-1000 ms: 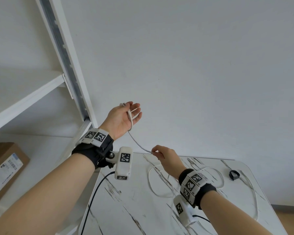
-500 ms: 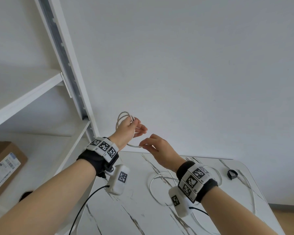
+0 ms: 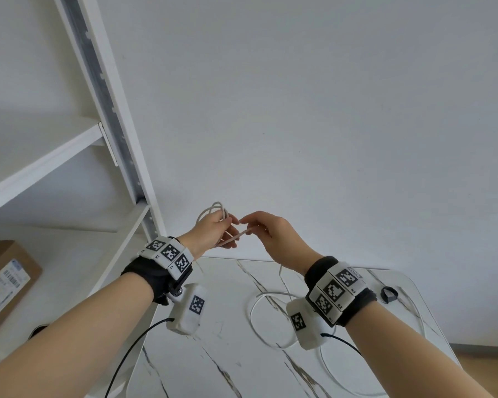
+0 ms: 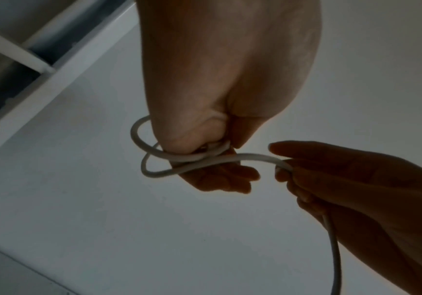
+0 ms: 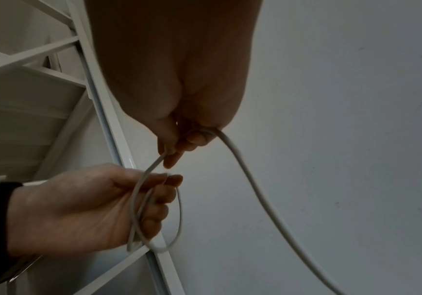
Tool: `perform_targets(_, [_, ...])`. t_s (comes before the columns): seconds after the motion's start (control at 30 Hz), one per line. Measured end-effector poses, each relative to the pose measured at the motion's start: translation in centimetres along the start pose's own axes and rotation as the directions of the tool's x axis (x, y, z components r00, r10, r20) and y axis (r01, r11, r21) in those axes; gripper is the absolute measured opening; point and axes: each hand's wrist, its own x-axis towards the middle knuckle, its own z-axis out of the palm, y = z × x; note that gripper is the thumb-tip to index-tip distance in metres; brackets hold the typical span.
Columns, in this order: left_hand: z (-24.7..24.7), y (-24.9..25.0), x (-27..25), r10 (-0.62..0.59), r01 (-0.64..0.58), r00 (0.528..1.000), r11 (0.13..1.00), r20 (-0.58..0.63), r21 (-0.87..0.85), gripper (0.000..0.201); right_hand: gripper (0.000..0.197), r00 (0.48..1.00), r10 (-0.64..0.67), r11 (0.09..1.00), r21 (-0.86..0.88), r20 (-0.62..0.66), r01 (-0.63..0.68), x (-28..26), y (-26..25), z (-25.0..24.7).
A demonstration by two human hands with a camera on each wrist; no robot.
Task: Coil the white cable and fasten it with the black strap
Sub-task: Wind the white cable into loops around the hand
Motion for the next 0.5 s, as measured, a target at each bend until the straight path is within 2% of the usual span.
perform_targets(0.17, [-0.1,-0.6,-0.7,-0.134,0.151,0.982,0.981,0.136,-0.120,0.027,0.011,0.994,0.058,0.996,0.069,-0.088,-0.052,0.7,0.0,-0.7])
perform_targets(0.3, [0.3,-0.3,-1.1,-0.139,0.183,0.973,0.952,0.187,-0.244,0.025,0.004,0.995,0.066,0.995,0.081,-0.070,-0.060,0.8,-0.4,-0.3])
perform_targets(0.4, [0.3,0.0,-1.1,-0.154,0.205,0.963,0.952,0.222,-0.228,0.029,0.006,0.990,0.093,0.990,0.114,-0.106,-0.080,0.7,-0.2,0.1])
perform_targets(0.5, [0.2,0.0,-1.3,-0.229,0.290,0.923,0.942,0.309,-0.169,0.044,0.011,0.982,0.121,0.989,0.106,-0.143,-0.106,0.8,0.2,-0.1])
